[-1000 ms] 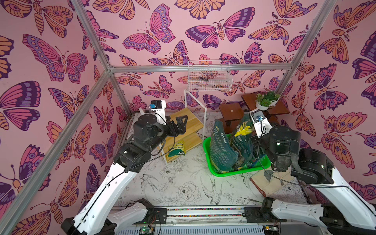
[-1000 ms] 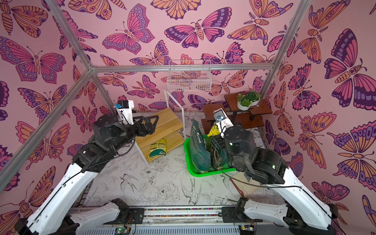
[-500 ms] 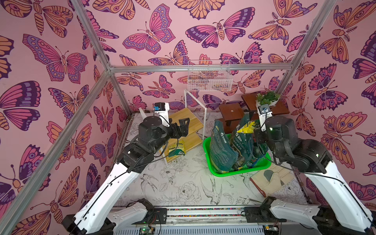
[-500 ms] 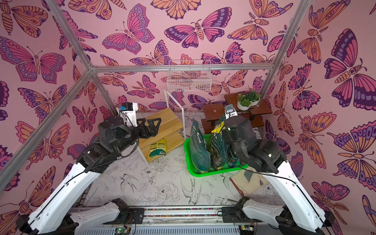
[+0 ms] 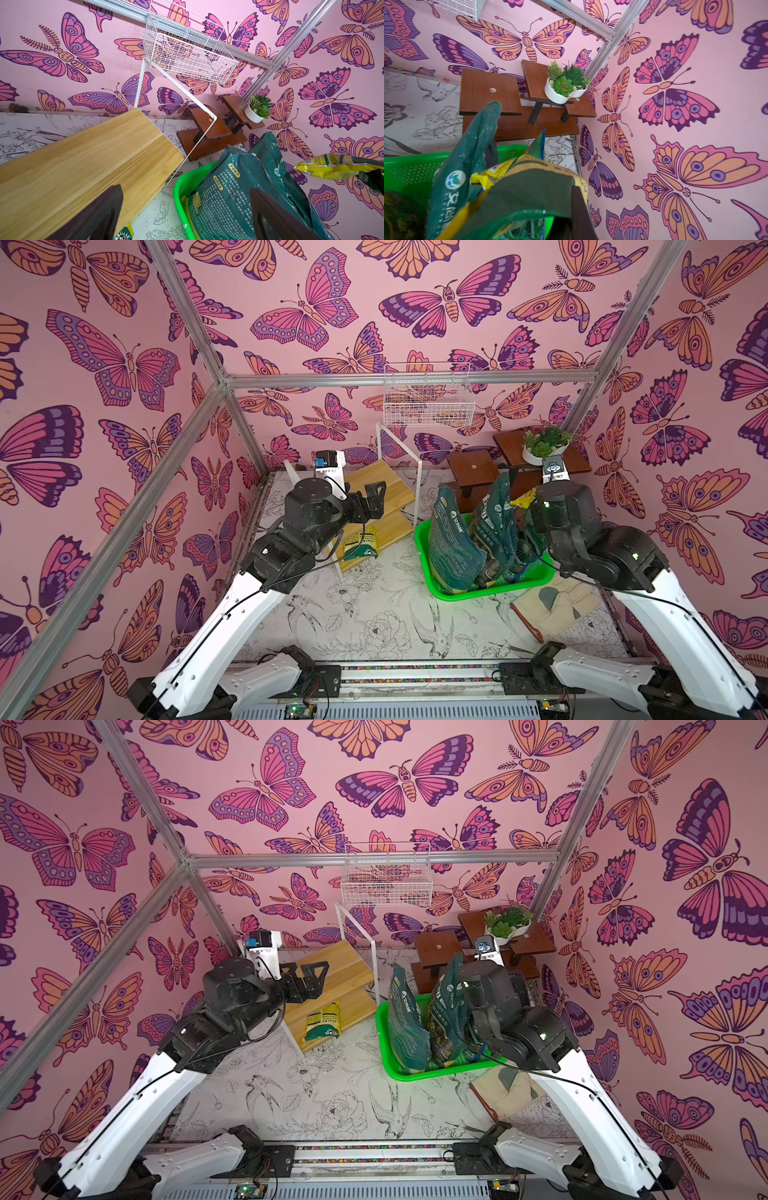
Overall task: Take down the fertilizer bag from the shelf
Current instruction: Place the fertilizer bag in the storage box.
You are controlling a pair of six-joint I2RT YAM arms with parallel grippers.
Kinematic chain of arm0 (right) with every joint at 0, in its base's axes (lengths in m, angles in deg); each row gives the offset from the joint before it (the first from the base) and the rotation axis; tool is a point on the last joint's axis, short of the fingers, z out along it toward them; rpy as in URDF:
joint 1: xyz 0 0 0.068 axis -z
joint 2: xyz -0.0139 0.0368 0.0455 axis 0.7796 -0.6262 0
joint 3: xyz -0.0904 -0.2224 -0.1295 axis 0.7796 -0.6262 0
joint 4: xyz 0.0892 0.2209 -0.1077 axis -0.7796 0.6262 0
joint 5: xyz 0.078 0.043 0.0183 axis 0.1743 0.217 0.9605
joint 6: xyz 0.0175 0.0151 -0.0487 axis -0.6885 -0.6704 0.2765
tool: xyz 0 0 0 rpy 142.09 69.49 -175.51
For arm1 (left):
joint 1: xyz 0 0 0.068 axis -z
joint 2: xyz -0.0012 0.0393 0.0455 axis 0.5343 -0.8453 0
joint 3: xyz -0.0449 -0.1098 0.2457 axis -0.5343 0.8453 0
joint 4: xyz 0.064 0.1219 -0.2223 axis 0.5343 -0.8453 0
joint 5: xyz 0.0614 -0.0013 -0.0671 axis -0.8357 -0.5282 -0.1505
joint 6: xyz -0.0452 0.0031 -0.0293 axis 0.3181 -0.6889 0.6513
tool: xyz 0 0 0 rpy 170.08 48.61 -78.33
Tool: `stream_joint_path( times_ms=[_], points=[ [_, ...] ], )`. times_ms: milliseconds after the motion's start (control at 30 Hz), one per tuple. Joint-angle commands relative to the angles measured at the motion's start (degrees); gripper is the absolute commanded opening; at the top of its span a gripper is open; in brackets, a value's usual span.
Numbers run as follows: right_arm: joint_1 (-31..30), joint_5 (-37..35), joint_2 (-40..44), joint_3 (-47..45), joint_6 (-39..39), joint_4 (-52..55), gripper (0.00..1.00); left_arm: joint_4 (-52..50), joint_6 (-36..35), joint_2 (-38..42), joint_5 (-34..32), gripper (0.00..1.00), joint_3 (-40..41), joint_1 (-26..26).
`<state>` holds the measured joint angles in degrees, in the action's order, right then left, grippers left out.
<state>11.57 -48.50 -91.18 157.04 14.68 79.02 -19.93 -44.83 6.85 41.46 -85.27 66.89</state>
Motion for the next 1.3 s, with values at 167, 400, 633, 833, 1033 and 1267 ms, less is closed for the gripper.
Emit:
stream_joint_path(
  times_ms=[167,400,633,833,1033,1267],
  points=[
    [6.4,-1.3,3.6,-2.2,-6.2,3.2,0.0,1.4,-0.2,-0.2,-0.9,1.0,2.0,0.4],
    [16.9,6.9,5.2,-8.6,-9.9,5.6,0.0,1.6,-0.6,-0.4,-0.9,1.0,2.3,0.4],
    [27.3,20.0,4.4,-13.2,-10.8,5.2,0.0,1.6,-1.2,-0.4,-1.3,1.0,2.2,0.4],
    [33.9,22.8,4.0,-14.4,-13.0,5.2,0.0,1.6,-1.9,-0.1,-1.7,1.0,2.3,0.4],
    [42.0,35.2,4.7,-15.6,-14.7,1.6,0.0,1.6,-3.4,0.2,-2.4,1.0,2.3,0.4],
    [42.0,45.1,3.3,-21.0,-17.8,-2.9,0.0,1.8,-3.9,1.4,-3.5,1.0,3.8,0.4]
  ],
)
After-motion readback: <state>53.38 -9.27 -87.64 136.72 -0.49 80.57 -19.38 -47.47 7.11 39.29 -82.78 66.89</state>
